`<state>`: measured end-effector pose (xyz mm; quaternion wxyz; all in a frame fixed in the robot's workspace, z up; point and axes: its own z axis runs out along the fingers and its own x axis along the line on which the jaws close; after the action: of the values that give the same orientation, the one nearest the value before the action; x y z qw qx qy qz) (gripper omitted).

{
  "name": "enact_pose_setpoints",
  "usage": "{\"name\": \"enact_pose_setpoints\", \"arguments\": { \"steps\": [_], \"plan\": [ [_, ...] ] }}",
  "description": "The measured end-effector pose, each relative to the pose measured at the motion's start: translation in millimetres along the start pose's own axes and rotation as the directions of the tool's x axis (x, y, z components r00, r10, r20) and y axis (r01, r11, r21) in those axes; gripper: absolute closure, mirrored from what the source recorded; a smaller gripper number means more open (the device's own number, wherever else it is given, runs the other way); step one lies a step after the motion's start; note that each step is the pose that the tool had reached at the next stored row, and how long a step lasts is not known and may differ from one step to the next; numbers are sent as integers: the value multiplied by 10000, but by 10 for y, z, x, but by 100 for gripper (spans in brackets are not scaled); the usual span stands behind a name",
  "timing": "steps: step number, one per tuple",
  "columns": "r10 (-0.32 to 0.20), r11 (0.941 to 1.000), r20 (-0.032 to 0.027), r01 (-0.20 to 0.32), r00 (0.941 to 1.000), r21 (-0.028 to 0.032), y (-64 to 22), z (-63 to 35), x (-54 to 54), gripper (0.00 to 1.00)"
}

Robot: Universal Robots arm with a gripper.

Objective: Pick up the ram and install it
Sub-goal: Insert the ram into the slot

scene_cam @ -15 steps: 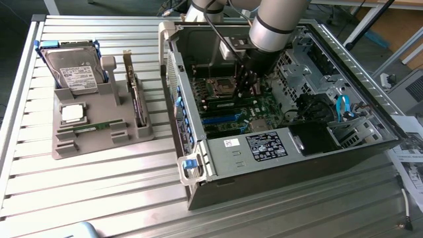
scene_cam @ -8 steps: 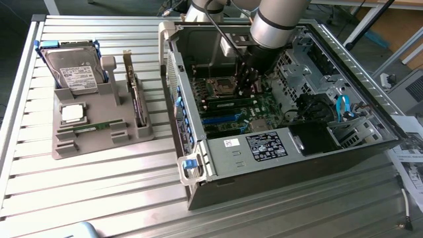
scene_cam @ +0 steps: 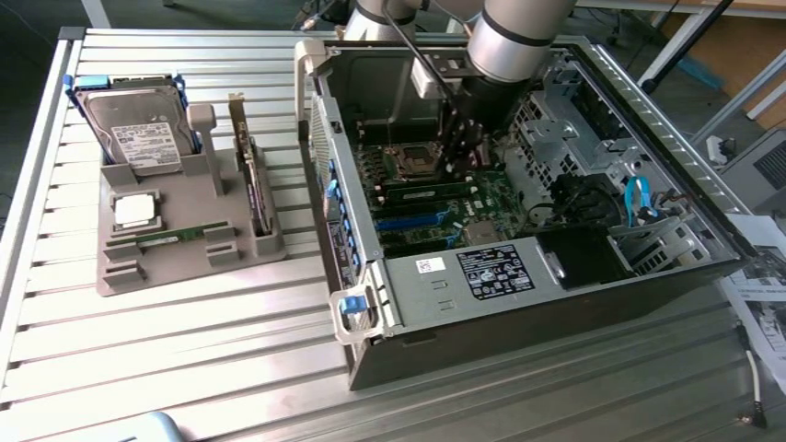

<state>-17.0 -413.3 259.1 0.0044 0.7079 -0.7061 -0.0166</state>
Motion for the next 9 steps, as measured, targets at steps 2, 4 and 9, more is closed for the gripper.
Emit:
{"name": "enact_pose_setpoints", "arguments": {
  "steps": [2, 4, 9],
  "plan": [
    [1, 10000, -4, -1, 10000, 0, 1, -31, -1, 81],
    [0, 10000, -6, 0, 10000, 0, 2, -71, -2, 81],
    [1, 10000, -9, -1, 10000, 0, 4, -148, -4, 81]
  ]
}}
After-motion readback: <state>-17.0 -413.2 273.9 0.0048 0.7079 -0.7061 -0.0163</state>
